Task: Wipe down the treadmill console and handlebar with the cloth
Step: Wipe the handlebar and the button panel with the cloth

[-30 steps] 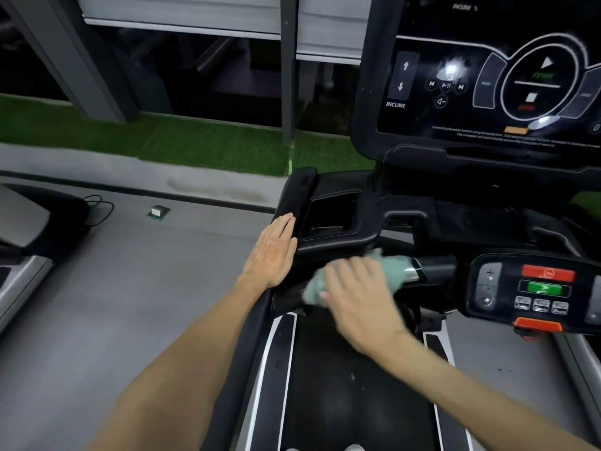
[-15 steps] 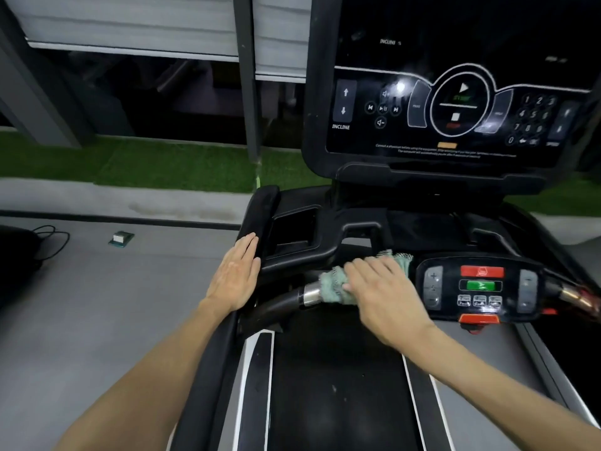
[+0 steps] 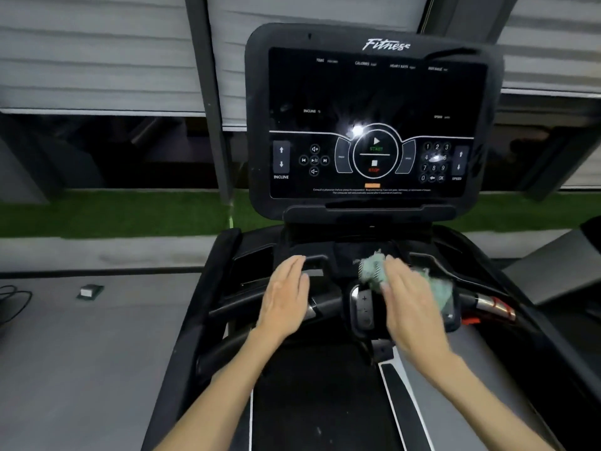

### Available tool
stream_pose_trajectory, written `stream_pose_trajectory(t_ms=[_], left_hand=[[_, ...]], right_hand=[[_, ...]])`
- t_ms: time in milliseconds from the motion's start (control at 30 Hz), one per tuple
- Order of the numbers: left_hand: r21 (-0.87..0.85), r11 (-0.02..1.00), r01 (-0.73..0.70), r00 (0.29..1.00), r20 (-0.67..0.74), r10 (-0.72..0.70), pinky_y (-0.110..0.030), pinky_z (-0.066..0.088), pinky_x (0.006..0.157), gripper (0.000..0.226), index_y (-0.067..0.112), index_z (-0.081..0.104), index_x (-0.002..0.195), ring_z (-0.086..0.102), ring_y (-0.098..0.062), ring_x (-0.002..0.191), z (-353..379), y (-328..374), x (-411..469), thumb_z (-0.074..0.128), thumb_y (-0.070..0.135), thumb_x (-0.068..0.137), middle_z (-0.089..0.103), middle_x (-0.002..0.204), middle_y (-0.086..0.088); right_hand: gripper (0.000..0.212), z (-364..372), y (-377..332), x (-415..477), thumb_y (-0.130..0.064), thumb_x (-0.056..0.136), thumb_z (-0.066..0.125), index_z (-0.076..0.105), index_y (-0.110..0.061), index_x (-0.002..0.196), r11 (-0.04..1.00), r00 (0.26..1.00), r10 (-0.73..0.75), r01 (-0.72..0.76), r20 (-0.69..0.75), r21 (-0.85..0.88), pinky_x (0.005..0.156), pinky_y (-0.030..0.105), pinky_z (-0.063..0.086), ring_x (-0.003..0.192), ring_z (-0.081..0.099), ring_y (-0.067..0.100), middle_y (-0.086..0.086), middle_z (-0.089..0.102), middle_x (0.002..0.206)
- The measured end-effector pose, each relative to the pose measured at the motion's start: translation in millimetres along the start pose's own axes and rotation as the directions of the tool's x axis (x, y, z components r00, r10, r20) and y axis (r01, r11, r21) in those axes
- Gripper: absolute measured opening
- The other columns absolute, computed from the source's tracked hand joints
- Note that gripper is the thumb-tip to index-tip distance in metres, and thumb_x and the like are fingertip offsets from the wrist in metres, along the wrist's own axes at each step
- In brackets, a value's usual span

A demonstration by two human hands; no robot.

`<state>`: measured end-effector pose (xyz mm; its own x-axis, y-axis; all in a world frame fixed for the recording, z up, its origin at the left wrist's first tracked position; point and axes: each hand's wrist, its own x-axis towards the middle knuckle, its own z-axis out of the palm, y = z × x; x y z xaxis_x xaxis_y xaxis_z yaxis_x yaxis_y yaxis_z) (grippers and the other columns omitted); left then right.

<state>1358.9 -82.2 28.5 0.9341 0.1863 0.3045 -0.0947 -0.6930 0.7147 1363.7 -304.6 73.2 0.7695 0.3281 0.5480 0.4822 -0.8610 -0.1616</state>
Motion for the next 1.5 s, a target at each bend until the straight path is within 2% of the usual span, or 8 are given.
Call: stream_pose_trajectory(t_ms=[100, 267, 467, 600, 833, 1067, 1333, 1500], left_hand=[[0.005, 1.0, -0.021, 1.0, 0.006, 0.021, -0.01, 0.015, 0.109, 0.041, 0.01, 0.043, 0.143, 0.037, -0.009, 0.135, 16.9, 25.7, 6.2, 0.037, 0.022, 0.104, 0.045, 0.146, -0.001], [0.039, 0.998, 0.042, 0.999, 0.012, -0.043, -0.013, 0.018, 0.108, 0.041, 0.009, 0.045, 0.142, 0.04, -0.014, 0.133, 36.3, 48.3, 18.0, 0.035, 0.023, 0.105, 0.046, 0.144, -0.003], [0.005, 0.987, 0.16, 0.985, 0.063, -0.16, -0.016, 0.021, 0.107, 0.043, 0.016, 0.044, 0.143, 0.038, -0.009, 0.133, 42.6, 56.5, 21.8, 0.03, 0.028, 0.105, 0.045, 0.145, 0.005], [-0.068, 0.988, 0.138, 0.99, -0.021, -0.14, -0.024, 0.034, 0.107, 0.034, 0.012, 0.053, 0.131, 0.05, -0.009, 0.119, 39.0, 54.1, 17.8, 0.033, 0.021, 0.105, 0.054, 0.13, 0.004], [-0.119, 0.988, 0.094, 0.995, -0.027, -0.098, -0.025, 0.039, 0.105, 0.028, 0.012, 0.059, 0.123, 0.054, -0.006, 0.114, 34.5, 54.9, 18.9, 0.038, 0.012, 0.104, 0.059, 0.124, 0.003], [-0.053, 0.989, 0.137, 0.99, 0.029, -0.136, -0.032, 0.037, 0.11, 0.032, 0.019, 0.057, 0.128, 0.049, -0.007, 0.122, 37.9, 55.1, 19.2, 0.036, 0.019, 0.104, 0.056, 0.129, 0.01], [-0.103, 0.989, 0.103, 0.995, 0.019, -0.101, -0.037, 0.039, 0.108, 0.034, 0.018, 0.058, 0.126, 0.053, -0.009, 0.119, 38.6, 56.3, 15.9, 0.035, 0.027, 0.103, 0.058, 0.126, 0.007], [-0.194, 0.976, 0.101, 0.994, -0.01, -0.105, -0.037, 0.044, 0.103, 0.026, 0.019, 0.061, 0.118, 0.057, -0.007, 0.113, 32.9, 49.0, 16.7, 0.039, 0.021, 0.103, 0.061, 0.12, 0.005]], right_hand=[[0.054, 23.4, -8.0, -23.9, -0.031, 0.105, 0.01, 0.031, -0.004, 0.147, 0.998, 0.982, -0.062, 0.062, 0.18, 0.005, 0.118, 0.038, 0.013, 0.145, 0.023, 0.027, 0.012, 0.032, 0.154], [0.049, 16.2, 28.8, -39.5, -0.027, 0.105, 0.015, 0.028, -0.013, 0.149, 0.935, 0.895, -0.333, 0.355, 0.296, -0.02, 0.114, 0.038, 0.022, 0.145, 0.022, 0.019, 0.003, 0.028, 0.156], [0.053, -3.0, 69.6, -14.4, -0.031, 0.104, 0.01, 0.035, -0.011, 0.147, 0.991, 0.966, -0.021, 0.055, 0.258, -0.125, 0.112, 0.043, 0.022, 0.143, 0.028, 0.024, 0.005, 0.036, 0.153], [0.049, 10.3, 20.9, 7.7, -0.029, 0.096, 0.032, 0.046, -0.013, 0.141, 0.972, 0.938, -0.22, 0.232, 0.266, -0.015, 0.109, 0.047, 0.022, 0.134, 0.042, 0.028, 0.003, 0.05, 0.142], [0.057, 11.9, 47.5, -24.1, -0.032, 0.097, 0.035, 0.025, -0.021, 0.152, 0.86, 0.795, -0.491, 0.509, 0.357, 0.049, 0.114, 0.038, 0.016, 0.147, 0.016, 0.016, -0.004, 0.022, 0.16], [0.051, -7.6, 141.0, -23.8, -0.033, 0.103, 0.019, 0.017, -0.021, 0.153, 0.907, 0.86, -0.362, 0.414, 0.359, -0.08, 0.115, 0.04, 0.015, 0.148, 0.01, 0.016, -0.003, 0.023, 0.159], [0.053, -0.2, 66.0, 25.1, -0.035, 0.098, 0.028, 0.03, -0.022, 0.149, 0.889, 0.834, -0.424, 0.458, 0.352, -0.014, 0.113, 0.047, 0.027, 0.143, 0.03, 0.021, -0.001, 0.032, 0.155], [0.057, 18.3, 25.1, 8.8, -0.034, 0.1, 0.037, 0.022, -0.019, 0.153, 0.83, 0.764, -0.529, 0.556, 0.37, 0.038, 0.116, 0.043, 0.01, 0.148, 0.015, 0.019, -0.001, 0.018, 0.161]])
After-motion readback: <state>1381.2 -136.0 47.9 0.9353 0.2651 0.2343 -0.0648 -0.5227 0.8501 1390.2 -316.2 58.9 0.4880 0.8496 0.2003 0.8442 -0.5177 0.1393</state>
